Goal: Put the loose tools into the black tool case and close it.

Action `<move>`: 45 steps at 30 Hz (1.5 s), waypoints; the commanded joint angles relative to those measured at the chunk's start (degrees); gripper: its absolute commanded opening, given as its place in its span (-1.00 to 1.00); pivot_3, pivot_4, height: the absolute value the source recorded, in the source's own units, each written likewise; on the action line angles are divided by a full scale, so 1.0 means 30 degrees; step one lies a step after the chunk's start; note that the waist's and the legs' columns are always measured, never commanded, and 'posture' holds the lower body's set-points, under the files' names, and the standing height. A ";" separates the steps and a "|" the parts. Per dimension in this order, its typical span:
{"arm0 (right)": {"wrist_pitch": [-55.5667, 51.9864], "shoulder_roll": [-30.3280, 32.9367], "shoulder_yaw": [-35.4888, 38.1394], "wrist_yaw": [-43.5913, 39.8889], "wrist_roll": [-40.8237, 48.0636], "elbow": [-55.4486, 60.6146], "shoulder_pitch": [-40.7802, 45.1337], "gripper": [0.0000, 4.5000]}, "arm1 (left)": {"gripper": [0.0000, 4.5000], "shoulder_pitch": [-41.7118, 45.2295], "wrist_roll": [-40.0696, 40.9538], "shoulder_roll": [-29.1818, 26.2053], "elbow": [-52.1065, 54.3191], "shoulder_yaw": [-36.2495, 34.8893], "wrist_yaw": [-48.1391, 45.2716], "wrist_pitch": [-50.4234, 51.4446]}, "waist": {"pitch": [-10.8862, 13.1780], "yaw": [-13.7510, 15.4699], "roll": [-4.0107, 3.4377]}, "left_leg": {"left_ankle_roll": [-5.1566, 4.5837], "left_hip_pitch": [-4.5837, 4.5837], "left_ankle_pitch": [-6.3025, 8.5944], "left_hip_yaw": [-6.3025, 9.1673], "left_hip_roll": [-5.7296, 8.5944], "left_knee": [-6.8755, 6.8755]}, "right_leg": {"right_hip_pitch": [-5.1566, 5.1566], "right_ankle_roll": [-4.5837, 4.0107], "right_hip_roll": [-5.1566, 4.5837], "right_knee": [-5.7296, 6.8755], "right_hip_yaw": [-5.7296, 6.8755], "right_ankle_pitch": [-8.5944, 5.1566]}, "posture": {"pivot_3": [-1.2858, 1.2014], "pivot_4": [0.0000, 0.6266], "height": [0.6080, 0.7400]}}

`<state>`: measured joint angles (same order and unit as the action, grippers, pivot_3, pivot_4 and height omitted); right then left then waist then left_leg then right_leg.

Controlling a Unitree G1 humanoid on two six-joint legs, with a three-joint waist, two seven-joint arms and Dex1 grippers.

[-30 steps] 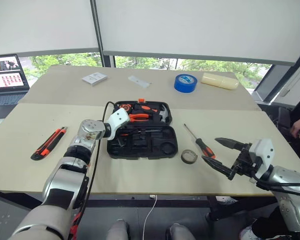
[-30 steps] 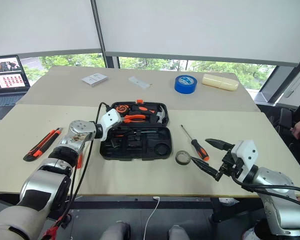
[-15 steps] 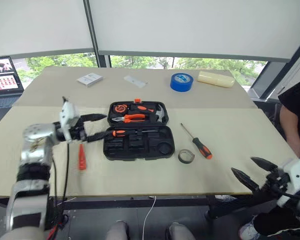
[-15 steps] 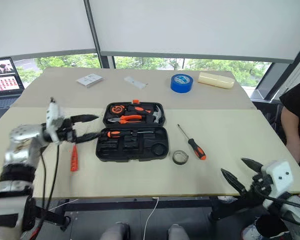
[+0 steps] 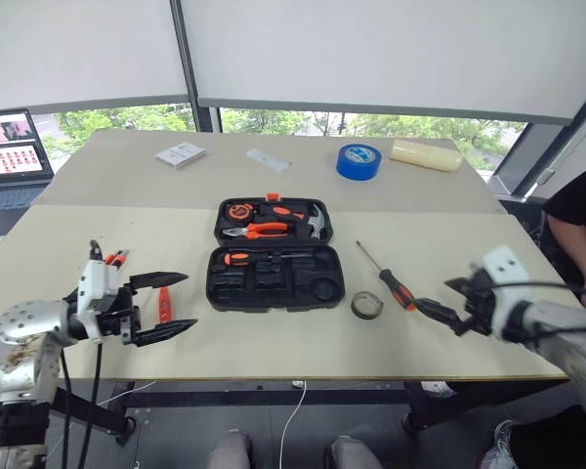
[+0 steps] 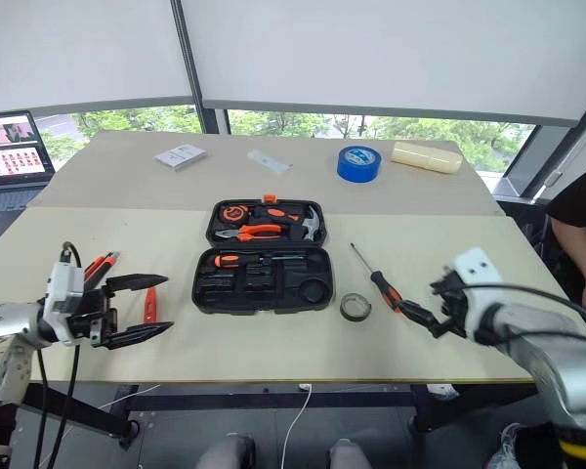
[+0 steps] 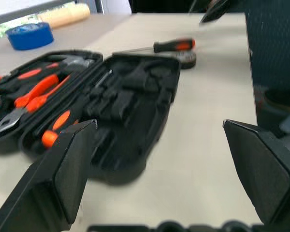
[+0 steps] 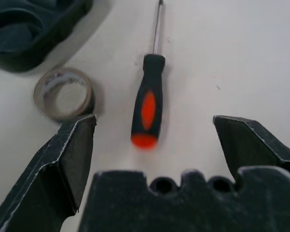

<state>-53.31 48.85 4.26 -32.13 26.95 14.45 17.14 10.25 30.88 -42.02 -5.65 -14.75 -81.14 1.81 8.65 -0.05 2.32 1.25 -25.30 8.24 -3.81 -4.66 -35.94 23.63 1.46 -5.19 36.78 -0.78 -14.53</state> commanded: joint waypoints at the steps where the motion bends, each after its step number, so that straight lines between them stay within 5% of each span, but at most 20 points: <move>1: -0.0987 -0.0432 -0.1770 0.0318 -0.1337 -0.1901 0.2134 1.00 | 0.99 -0.0296 0.0492 0.0324 0.1482 -0.0153 0.0826 0.0130 | -0.0002 0.0044 0.0007 | -0.0007 -0.0055 0.0003 0.0003 0.0003 0.0008 | 0.0047 0.0015 0.0011 0.0004 -0.0006 0.0008 | 0.03 -0.52 1.00; 12: -0.0749 -0.0871 -0.2417 -0.0220 -0.2605 -0.3770 0.3429 -0.54 | 1.00 -0.1584 0.1191 0.1167 0.3460 -0.0693 0.2810 0.0477 | -0.0001 0.0157 0.0005 | -0.0092 -0.0216 0.0055 0.0009 0.0009 -0.0047 | 0.0190 0.0167 0.0023 0.0043 -0.0004 0.0062 | 0.03 -0.52 1.00; 17: 0.2051 0.0652 -0.2549 -0.0721 -0.4137 -0.1498 0.4050 -0.55 | 1.00 -0.2058 0.1668 0.1669 0.4089 -0.1834 0.5282 0.1040 | 0.0027 0.0172 -0.0042 | -0.0097 -0.0226 0.0051 -0.0016 0.0012 -0.0093 | 0.0203 0.0201 0.0004 0.0044 -0.0025 0.0095 | 0.03 -0.52 1.00; 20: 0.5934 0.0576 -0.5537 -0.3321 -0.6018 -0.1964 0.6622 -0.55 | 1.00 -0.2441 0.1698 0.1948 0.4195 -0.2573 0.6782 0.1441 | 0.0045 -0.0303 -0.0071 | -0.0098 -0.0211 0.0051 -0.0021 -0.0012 -0.0098 | 0.0219 0.0255 0.0035 0.0039 -0.0036 0.0092 | 0.03 -0.52 1.00; 25: 1.0330 -0.3163 -1.0332 -0.7303 -0.8797 -0.7198 1.2338 -0.55 | 1.00 -0.3203 0.1021 0.2201 0.3786 -0.2787 0.7471 0.0753 | 0.0048 -0.0823 -0.0065 | -0.0098 -0.0060 0.0051 0.0008 -0.0073 -0.0027 | 0.0168 0.0214 0.0147 0.0059 -0.0069 0.0069 | 0.03 -0.52 1.00; 31: 1.3728 -0.6248 -1.2969 -0.8473 -1.1986 -1.3532 1.5474 -0.55 | 1.00 -0.3424 0.0761 0.2363 0.4156 -0.2510 0.7860 0.0513 | 0.0061 -0.0345 -0.0075 | -0.0093 -0.0166 0.0050 0.0030 -0.0071 -0.0016 | 0.0235 0.0065 0.0165 0.0085 -0.0065 0.0112 | 0.03 -0.52 1.00; 45: 1.7481 -0.7400 -1.2859 -0.9411 -1.4618 -1.6226 1.5585 -0.55 | 1.00 -0.4050 0.0463 0.2549 0.4488 -0.2377 0.8076 0.0044 | 0.0069 -0.0264 -0.0090 | -0.0072 -0.0143 0.0043 0.0021 -0.0083 -0.0011 | 0.0241 0.0042 0.0162 0.0101 -0.0044 0.0120 | 0.03 -0.52 1.00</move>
<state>-1.74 26.75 -35.42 -59.54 -16.38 -35.67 64.04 -2.08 31.72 -34.24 6.65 -21.31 -56.91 3.53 8.85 -0.85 2.05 1.03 -25.73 8.37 -3.75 -4.91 -35.97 24.35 1.59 -4.70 37.09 -0.91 -14.17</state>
